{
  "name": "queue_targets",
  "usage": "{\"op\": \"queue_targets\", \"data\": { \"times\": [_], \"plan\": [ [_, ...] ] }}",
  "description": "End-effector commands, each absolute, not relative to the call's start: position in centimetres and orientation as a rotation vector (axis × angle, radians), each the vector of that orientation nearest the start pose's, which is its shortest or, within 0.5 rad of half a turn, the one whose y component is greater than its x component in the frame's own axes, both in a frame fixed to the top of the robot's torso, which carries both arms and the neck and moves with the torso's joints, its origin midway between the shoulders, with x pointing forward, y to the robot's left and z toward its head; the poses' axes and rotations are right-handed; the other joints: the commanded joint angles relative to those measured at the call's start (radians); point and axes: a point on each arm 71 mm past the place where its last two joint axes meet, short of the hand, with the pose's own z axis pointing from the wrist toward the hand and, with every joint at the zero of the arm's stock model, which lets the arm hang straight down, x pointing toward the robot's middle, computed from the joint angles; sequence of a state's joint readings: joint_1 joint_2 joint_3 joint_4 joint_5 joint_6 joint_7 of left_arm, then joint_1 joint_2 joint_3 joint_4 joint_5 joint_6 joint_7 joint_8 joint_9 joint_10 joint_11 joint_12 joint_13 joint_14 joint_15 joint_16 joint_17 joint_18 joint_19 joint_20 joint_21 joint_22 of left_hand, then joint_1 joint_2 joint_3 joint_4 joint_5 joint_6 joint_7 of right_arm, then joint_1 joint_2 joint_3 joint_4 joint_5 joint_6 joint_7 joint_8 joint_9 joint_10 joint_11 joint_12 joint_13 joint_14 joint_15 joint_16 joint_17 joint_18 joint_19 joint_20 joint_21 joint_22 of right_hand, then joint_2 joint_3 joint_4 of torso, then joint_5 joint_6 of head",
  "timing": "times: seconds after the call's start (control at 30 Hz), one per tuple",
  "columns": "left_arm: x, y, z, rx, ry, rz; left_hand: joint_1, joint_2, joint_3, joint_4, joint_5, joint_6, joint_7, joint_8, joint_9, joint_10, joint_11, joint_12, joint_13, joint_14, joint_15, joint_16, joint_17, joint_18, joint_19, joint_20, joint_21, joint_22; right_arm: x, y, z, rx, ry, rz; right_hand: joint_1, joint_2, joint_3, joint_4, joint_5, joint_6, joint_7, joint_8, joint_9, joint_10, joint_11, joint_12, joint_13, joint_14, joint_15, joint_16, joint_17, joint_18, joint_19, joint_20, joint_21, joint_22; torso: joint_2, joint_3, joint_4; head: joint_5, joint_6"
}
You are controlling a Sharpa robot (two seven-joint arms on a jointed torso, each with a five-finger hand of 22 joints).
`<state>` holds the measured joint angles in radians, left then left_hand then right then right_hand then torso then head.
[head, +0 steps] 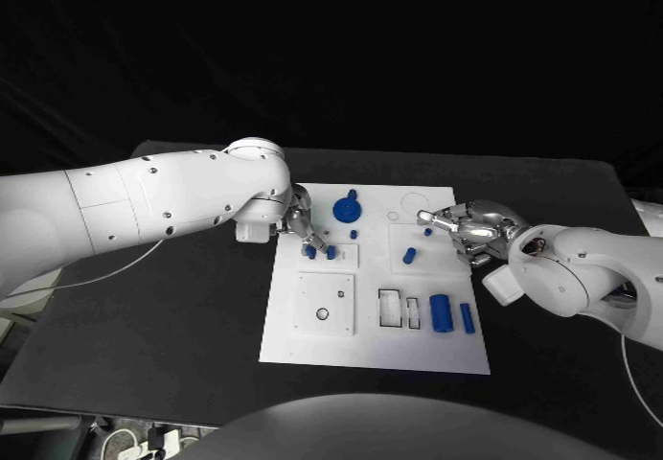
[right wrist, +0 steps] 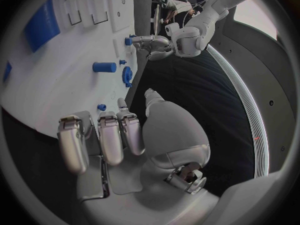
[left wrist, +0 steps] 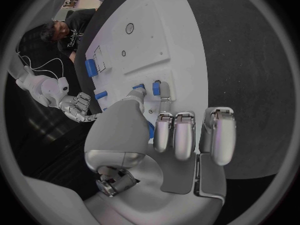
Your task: Assemble the parts on the task board
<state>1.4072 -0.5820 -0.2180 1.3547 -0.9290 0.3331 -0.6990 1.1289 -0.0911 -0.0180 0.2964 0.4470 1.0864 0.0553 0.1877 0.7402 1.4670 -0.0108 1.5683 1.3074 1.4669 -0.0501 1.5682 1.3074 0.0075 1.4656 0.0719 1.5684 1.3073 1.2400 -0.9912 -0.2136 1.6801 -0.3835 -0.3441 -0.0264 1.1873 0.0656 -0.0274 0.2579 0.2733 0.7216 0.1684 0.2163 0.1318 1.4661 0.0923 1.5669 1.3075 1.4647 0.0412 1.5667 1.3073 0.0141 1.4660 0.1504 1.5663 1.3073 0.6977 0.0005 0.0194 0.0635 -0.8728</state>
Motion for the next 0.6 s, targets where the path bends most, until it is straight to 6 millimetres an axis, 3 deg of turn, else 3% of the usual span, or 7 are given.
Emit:
{"op": "queue_targets", "data": {
  "times": [0.03, 0.6],
  "plan": [
    [50.20, 15.69, -21.15, -0.054, 2.553, -0.009, -0.012, 0.002, -0.011, -0.001, -0.003, 0.011, -0.004, -0.001, -0.001, 0.104, 0.007, 0.002, 0.263, 0.104, 0.009, 0.003, 0.263, -0.008, 0.105, 0.007, 0.002, 0.263, 43.33, -23.82, -23.19, 0.918, 1.953, 1.055, 0.005, 0.001, -0.001, -0.003, 0.004, 0.002, 0.008, -0.005, -0.001, 0.105, 0.008, 0.004, 0.263, 0.106, 0.005, 0.004, 0.263, -0.014, 0.105, 0.003, 0.004, 0.264, 0.000, -0.0004, 0.0003, -0.002, 0.000],
    [50.23, 15.92, -21.10, -0.079, 2.537, -0.021, -0.020, 0.019, -0.026, -0.002, -0.001, 0.043, -0.017, 0.012, 0.000, 0.104, -0.005, 0.002, 0.263, 0.104, 0.000, 0.003, 0.263, -0.008, 0.105, 0.005, 0.002, 0.263, 43.34, -23.84, -23.23, 0.918, 1.954, 1.054, 0.005, 0.001, -0.001, -0.003, 0.004, 0.002, 0.008, -0.005, -0.001, 0.105, 0.008, 0.004, 0.263, 0.106, 0.005, 0.004, 0.263, -0.014, 0.105, 0.003, 0.004, 0.264, 0.000, 0.0000, 0.0009, -0.001, 0.000]
  ]
}}
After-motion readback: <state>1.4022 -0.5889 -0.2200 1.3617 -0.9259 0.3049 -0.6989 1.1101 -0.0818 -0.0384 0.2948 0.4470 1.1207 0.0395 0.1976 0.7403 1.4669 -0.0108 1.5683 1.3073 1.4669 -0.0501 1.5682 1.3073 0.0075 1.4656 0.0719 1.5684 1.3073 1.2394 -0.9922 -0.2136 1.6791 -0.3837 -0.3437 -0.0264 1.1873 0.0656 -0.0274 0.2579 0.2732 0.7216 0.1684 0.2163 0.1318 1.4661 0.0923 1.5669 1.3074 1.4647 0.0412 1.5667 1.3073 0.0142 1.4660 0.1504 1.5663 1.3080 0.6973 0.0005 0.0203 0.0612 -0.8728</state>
